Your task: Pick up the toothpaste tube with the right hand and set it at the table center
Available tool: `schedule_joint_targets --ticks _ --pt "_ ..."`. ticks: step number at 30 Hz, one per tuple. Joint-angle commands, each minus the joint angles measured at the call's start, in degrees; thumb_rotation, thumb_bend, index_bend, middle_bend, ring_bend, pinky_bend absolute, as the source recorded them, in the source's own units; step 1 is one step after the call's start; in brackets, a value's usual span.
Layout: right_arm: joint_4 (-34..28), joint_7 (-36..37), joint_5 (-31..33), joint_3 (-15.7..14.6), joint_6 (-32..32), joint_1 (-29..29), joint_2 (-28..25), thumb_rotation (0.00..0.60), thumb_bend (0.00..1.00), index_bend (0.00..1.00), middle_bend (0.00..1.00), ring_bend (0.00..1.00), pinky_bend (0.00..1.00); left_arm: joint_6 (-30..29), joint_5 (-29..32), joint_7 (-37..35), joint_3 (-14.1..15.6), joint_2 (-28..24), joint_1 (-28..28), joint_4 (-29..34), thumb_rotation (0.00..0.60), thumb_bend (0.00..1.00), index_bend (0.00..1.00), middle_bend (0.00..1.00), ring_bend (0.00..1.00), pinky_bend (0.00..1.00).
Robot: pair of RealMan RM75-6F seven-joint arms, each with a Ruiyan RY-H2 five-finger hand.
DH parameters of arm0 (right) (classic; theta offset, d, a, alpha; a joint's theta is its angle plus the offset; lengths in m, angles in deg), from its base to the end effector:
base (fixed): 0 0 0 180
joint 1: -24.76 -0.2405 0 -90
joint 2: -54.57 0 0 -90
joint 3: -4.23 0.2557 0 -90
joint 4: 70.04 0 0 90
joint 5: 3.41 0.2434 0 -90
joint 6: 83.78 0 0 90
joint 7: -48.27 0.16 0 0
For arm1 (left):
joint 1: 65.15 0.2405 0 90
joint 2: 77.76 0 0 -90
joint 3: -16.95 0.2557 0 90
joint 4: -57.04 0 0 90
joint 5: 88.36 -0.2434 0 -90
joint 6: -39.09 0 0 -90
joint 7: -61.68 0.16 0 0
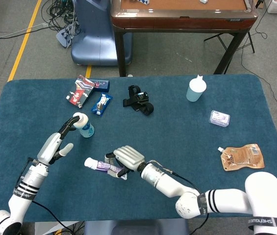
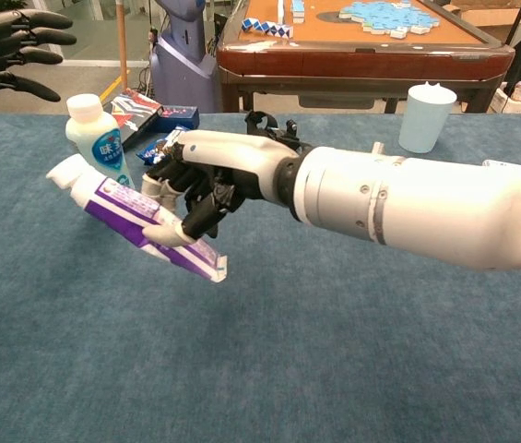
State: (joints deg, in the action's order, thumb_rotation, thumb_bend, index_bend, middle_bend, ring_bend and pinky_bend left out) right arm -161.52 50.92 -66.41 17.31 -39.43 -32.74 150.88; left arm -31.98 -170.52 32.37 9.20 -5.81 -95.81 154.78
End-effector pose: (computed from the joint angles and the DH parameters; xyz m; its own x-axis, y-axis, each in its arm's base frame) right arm 0.0110 -0.3146 -0.1173 0.1216 -0.6349 0.7630 -0.8434 -0.4714 -0.2578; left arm -0.1699 0.3197 0.0547 -0.2537 0.2792 0.9261 0.8928 -0.3007 0.3353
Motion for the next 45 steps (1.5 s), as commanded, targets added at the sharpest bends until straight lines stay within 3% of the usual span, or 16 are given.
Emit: schedule_joint_targets --ticks 1,18,45 --pt "1.5 0.1 0.7 1.2 0.9 -0.5 2.7 0.600 0.84 0.87 0.78 0.68 0.55 -0.5 0.1 1.0 -0.6 2.0 0.0 -0.9 0.000 0.03 0.00 0.00 0.01 0.14" --pt "7.7 -0.1 3.0 5.6 0.2 -3.2 10.2 0.600 0.85 0.87 0.78 0.68 0.55 1.1 0.7 0.2 -1.6 6.8 -0.3 -2.6 0.000 0.02 0.00 0.00 0.00 0.08" --pt "10.2 -1.4 8.8 9.2 -0.5 -5.2 13.8 0.600 0.88 0.88 0.79 0.70 0.55 1.7 -0.4 0.4 -1.6 11.0 -0.5 -5.4 0.000 0.00 0.00 0.00 0.00 0.05"
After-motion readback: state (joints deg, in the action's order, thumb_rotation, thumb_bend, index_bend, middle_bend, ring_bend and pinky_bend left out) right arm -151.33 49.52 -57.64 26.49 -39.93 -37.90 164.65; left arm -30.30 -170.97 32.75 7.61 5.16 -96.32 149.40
